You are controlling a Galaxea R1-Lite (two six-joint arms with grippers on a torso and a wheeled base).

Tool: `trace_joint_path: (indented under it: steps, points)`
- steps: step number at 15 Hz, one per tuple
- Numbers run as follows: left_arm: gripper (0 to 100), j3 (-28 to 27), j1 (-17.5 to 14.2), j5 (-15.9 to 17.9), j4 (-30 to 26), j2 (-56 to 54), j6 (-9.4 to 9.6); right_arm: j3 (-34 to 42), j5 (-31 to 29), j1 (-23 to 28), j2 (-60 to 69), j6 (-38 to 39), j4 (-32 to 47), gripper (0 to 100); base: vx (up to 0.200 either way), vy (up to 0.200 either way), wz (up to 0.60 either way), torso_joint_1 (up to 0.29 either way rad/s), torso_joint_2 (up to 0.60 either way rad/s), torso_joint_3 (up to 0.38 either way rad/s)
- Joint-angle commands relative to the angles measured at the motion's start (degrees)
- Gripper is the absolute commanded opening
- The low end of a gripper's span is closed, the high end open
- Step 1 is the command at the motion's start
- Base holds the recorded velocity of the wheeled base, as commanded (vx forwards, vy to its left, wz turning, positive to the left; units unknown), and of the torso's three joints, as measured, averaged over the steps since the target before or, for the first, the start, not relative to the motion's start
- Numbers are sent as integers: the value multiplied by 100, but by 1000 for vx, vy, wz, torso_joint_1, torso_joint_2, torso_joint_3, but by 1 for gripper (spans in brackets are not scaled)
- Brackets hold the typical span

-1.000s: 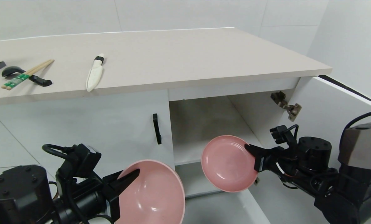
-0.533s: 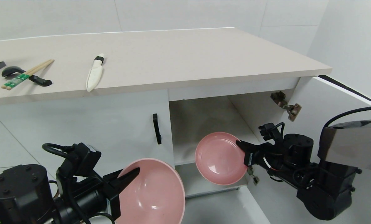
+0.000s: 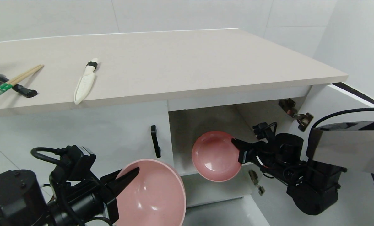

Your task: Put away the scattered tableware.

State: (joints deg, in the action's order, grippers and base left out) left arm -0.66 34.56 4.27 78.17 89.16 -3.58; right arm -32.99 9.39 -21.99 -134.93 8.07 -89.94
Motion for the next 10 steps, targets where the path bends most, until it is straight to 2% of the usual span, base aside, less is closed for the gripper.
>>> trace_joint_path:
  steps: [1, 8, 10]
  points:
    - [0, 57, 16, -5, 6, 31, 24, -41, -16, 2, -87, 19, -6, 0, 0, 0, 0, 0, 0, 0]
    - [0, 57, 42, -5, -3, 66, 33, -683, -77, 2, -526, -7, -6, 0, 0, 0, 0, 0, 0, 0]
    - [0, 57, 42, -5, -3, 84, 33, -1017, -429, -7, -763, -7, -6, 0, 0, 0, 0, 0, 0, 0]
